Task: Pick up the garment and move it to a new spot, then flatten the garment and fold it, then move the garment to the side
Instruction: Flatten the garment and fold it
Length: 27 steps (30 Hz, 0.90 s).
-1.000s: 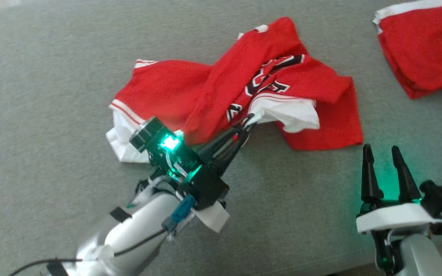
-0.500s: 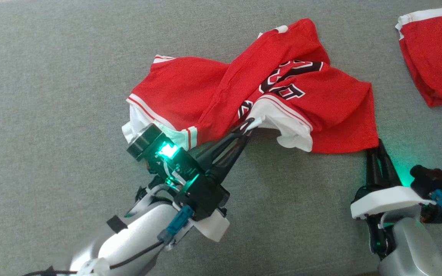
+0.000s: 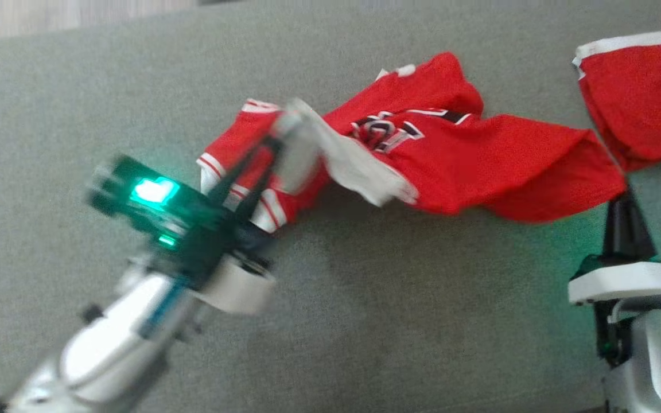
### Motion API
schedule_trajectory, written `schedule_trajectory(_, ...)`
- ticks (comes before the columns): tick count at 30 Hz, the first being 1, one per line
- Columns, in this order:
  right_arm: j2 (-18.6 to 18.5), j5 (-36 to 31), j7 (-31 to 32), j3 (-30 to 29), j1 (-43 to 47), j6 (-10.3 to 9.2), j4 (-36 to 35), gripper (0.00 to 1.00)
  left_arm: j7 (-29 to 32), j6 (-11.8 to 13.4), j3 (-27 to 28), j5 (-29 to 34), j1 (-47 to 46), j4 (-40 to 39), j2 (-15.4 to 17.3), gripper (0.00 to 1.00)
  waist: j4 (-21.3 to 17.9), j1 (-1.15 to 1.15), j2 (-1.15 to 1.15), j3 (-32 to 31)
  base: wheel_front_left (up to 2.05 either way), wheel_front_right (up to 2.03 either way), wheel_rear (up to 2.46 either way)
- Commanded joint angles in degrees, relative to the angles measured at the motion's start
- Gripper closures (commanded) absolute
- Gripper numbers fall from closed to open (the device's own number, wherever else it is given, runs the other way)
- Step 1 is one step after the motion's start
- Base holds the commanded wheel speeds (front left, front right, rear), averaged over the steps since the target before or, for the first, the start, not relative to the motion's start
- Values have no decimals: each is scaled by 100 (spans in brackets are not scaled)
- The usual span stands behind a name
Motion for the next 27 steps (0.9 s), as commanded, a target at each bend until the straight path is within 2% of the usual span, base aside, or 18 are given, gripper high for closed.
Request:
schedule_trajectory(1,-56,-125,-22,77,-20,37,-303,100,-57,41,433,-129,-238,-245,276,100,-9,0,0,-222,0,0,0)
schedule_trajectory(4,-355,-334,-22,63,-167,37,-790,100,-105,-120,1057,-678,-441,-386,631,100,8,0,0,-513,0,0,0)
schedule_trajectory(8,-1029,-366,62,239,-529,37,-1462,100,-17,-476,1763,-1450,-884,-516,964,100,62,0,0,-874,0,0,0)
schedule_trajectory(12,-1794,0,443,467,-1049,37,-2150,100,178,-773,2283,-2186,-1530,-556,983,100,161,0,0,-1084,0,0,0)
schedule_trajectory(16,-2572,363,920,970,-1790,37,-2590,100,416,-1024,2495,-2588,-2321,-161,903,100,276,0,0,-1050,0,0,0)
schedule_trajectory(18,-2918,752,1022,1327,-2305,37,-2517,100,563,-1158,2463,-2605,-2751,226,894,100,343,0,0,-925,0,0,0)
schedule_trajectory(22,-3581,1270,1069,2271,-3423,37,-1899,100,1042,-1508,2196,-2665,-3513,1254,770,100,489,0,0,-472,0,0,0)
schedule_trajectory(27,-3930,1758,965,3324,-4792,37,-831,100,1056,-1803,1881,-2444,-4397,2419,479,100,713,0,0,289,0,0,0)
